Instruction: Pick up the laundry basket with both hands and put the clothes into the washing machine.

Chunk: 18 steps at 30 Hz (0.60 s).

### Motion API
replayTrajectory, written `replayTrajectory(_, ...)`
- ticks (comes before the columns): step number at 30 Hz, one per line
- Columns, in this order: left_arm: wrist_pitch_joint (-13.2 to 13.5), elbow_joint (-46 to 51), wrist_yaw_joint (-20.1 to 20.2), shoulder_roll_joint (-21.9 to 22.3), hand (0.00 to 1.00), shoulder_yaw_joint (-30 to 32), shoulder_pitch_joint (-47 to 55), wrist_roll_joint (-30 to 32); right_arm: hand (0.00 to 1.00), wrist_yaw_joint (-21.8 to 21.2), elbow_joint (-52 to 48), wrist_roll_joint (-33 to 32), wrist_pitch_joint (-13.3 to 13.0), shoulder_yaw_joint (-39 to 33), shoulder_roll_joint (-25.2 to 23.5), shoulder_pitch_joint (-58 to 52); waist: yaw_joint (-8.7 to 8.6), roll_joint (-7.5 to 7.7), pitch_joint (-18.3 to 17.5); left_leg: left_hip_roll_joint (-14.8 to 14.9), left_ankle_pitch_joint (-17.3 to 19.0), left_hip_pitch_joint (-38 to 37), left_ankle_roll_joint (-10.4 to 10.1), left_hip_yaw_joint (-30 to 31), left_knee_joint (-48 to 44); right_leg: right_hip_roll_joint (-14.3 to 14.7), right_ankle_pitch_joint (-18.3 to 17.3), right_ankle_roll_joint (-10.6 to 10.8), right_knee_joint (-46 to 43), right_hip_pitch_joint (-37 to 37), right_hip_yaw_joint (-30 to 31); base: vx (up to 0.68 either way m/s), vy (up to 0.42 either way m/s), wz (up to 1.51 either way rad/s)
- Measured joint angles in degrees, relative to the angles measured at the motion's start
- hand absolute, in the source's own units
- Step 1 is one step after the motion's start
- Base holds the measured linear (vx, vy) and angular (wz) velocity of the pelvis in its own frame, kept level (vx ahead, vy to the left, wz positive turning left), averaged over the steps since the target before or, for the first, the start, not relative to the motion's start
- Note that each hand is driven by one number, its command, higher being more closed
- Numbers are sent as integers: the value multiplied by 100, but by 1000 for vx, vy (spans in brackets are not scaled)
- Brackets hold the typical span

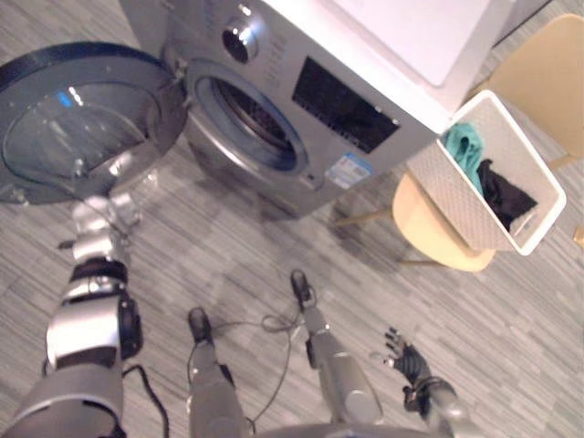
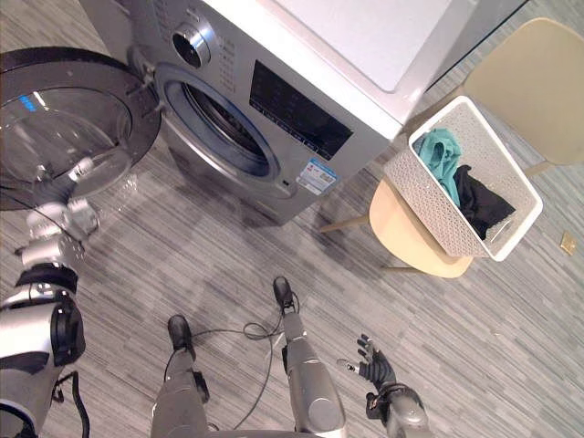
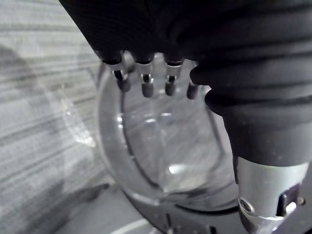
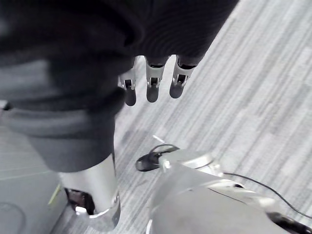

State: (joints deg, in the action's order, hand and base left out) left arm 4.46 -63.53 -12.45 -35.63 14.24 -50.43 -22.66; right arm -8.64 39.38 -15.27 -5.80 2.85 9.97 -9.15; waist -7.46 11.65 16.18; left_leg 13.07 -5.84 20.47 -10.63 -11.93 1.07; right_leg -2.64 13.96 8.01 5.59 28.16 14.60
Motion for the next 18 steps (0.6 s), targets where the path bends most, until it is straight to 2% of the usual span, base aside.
replayTrajectory(3,1,-1,15,12,0,-6,-100,-208,0,14,16,0,3,-4,-171,-14,10,47,25,131,151,175,-95,46,-252,65,18,6,0,42,3,-1,-1,-2)
replayTrajectory(6,32,13,123,333,0,-30,-325,-485,0,23,-228,-10,-43,-176,-290,-141,207,92,63,427,514,586,-189,90,-909,255,69,51,-1,143,27,-35,-34,-15)
replayTrajectory(9,34,71,113,356,0,-31,-834,-730,0,101,-538,-156,-51,-484,-300,-277,350,137,170,725,847,1146,-295,216,-1630,460,58,64,-1,360,-6,-93,-69,-22)
replayTrajectory(13,41,266,106,389,0,-25,-1045,-942,0,176,-799,-347,-52,-681,-308,-460,374,114,228,1092,1146,1607,-347,438,-2326,711,57,64,0,417,-110,-84,-55,-15)
replayTrajectory(16,46,345,103,460,0,-13,-1156,-942,0,224,-946,-444,-53,-700,-323,-601,413,101,265,1162,1279,1798,-309,577,-2590,749,62,58,0,417,-202,-50,-24,3)
replayTrajectory(18,46,426,79,565,0,11,-1146,-940,0,215,-1010,-450,-52,-692,-366,-734,585,84,277,1161,1341,1833,-292,594,-2714,741,74,43,-1,402,-218,0,0,0)
